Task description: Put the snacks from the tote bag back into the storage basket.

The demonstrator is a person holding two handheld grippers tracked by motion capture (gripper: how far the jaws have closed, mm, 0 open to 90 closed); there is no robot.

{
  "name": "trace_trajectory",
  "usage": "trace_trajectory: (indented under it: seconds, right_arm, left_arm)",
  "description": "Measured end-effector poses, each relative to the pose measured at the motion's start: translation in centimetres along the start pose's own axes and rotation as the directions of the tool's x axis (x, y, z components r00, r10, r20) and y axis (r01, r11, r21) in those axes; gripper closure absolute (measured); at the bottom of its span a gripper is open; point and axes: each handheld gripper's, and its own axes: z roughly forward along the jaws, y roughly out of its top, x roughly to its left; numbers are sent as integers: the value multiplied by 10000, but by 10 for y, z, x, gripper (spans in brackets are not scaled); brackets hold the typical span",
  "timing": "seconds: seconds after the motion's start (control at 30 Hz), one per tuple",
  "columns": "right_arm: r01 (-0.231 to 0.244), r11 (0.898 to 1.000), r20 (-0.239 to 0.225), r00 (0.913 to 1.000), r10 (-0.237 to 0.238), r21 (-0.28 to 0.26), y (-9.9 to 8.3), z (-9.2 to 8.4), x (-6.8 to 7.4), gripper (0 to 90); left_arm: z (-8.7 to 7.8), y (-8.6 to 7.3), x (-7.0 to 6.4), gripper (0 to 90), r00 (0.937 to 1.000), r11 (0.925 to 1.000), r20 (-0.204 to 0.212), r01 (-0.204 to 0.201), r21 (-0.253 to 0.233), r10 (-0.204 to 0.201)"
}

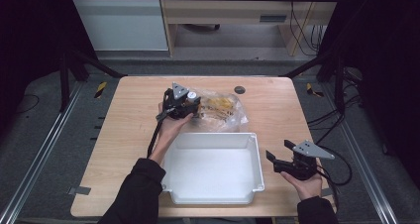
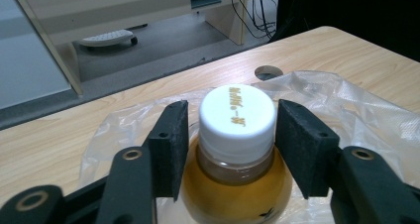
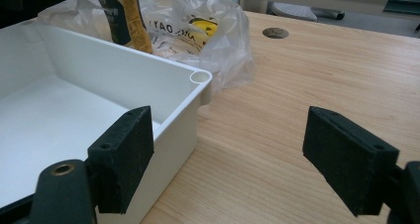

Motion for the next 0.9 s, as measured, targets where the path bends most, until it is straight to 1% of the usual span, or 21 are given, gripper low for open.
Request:
trace_trajectory:
  seconds: [0.07, 0.13, 0.2, 0.4, 0.43, 0.47, 0.5, 0.57, 0.63, 0.83, 0.9]
  right_arm:
    - [1, 10000, 4, 10000, -1, -2, 0, 0, 0, 199]
    - [7, 10000, 3, 10000, -7, -8, 0, 0, 0, 199]
    - [4, 10000, -1, 10000, -4, -4, 0, 0, 0, 198]
    - [0, 10000, -6, 10000, 0, 3, 0, 0, 0, 199]
    - [-1, 10000, -7, 10000, 1, 5, 0, 0, 0, 199]
    - [4, 10000, -11, 10000, -4, 5, 0, 0, 0, 199]
    - [14, 10000, -20, 10000, -14, 8, 0, 0, 0, 199]
    - [34, 10000, -22, 10000, -34, 8, 0, 0, -1, 199]
    - [24, 10000, -27, 10000, -24, 20, 0, 0, -1, 199]
    - [-6, 10000, -34, 10000, 7, 48, 0, 1, 0, 199]
    - [-9, 10000, -44, 10000, 10, 54, 0, 1, 0, 199]
  left_arm:
    - [1, 1, -1, 503, 10000, 10000, -69, -37, 18, 37]
    - [2, 2, -1, 531, 10000, 10000, -86, 13, -9, -13]
    - [2, 4, -1, 547, 9999, 9999, -87, -57, 84, 58]
    - [3, 6, 1, 570, 9999, 9998, -11, 111, 141, -111]
    - [3, 6, 1, 575, 9997, 9996, 6, 252, 110, -252]
    - [3, 6, 1, 582, 9996, 9995, 15, 292, 120, -292]
    - [3, 6, 1, 583, 9996, 9995, 15, 292, 120, -292]
    - [3, 7, 0, 584, 9999, 9997, -30, 138, 210, -137]
    - [3, 7, -1, 585, 9999, 9998, -84, 65, 191, -64]
    - [2, 10, -2, 586, 9998, 9995, -180, 17, 318, -11]
    - [1, 10, -2, 587, 9998, 9993, -199, 68, 363, -61]
